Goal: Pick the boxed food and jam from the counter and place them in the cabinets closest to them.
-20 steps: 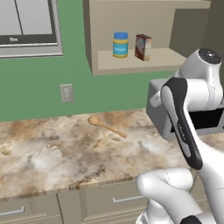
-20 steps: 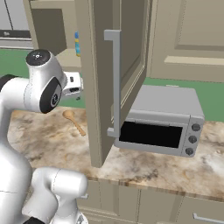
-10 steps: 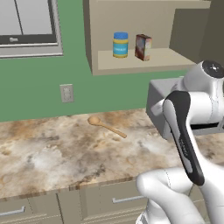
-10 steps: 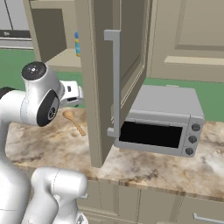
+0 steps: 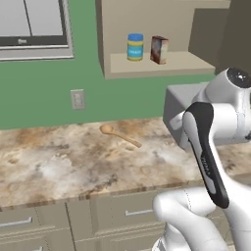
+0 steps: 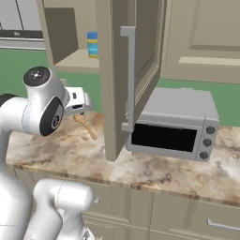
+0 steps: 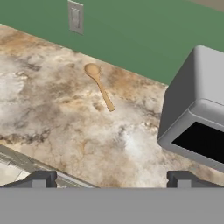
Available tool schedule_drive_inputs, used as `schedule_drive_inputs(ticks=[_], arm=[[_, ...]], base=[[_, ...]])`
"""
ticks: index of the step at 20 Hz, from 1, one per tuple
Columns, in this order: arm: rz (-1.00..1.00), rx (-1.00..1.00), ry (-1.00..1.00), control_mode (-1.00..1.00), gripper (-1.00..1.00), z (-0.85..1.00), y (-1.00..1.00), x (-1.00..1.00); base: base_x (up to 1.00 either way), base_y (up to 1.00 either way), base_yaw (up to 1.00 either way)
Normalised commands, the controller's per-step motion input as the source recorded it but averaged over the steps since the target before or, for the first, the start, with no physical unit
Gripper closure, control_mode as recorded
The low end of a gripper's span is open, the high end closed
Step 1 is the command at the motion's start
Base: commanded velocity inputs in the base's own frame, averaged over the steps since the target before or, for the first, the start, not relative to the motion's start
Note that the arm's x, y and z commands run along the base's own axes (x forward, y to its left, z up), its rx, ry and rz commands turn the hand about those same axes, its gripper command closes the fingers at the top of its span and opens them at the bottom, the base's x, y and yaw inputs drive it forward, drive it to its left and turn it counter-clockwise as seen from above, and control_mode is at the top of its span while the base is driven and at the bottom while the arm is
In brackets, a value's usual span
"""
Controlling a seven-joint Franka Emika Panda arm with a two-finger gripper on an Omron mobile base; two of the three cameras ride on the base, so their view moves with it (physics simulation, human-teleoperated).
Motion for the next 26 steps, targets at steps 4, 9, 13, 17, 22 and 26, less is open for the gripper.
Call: schedule_drive_inputs(ticks=[4,9,13,17,22,26], arm=[[0.0,0.0,0.0,1.0,-1.0,0.0,0.0,0.0],[0.0,0.0,0.0,1.0,-1.0,0.0,0.0,0.0],[0.0,0.0,0.0,1.0,-1.0,0.0,0.0,0.0],[0.0,0.0,0.0,1.0,-1.0,0.0,0.0,0.0],[0.0,0.0,0.0,1.0,-1.0,0.0,0.0,0.0],[0.0,0.0,0.0,1.0,-1.0,0.0,0.0,0.0]], base=[[-0.43,0.17,0.08],[-0.18,0.25,0.02],[-0.16,0.41,0.0],[-0.16,0.43,0.0],[-0.24,0.5,0.0],[-0.29,0.61,0.0]])
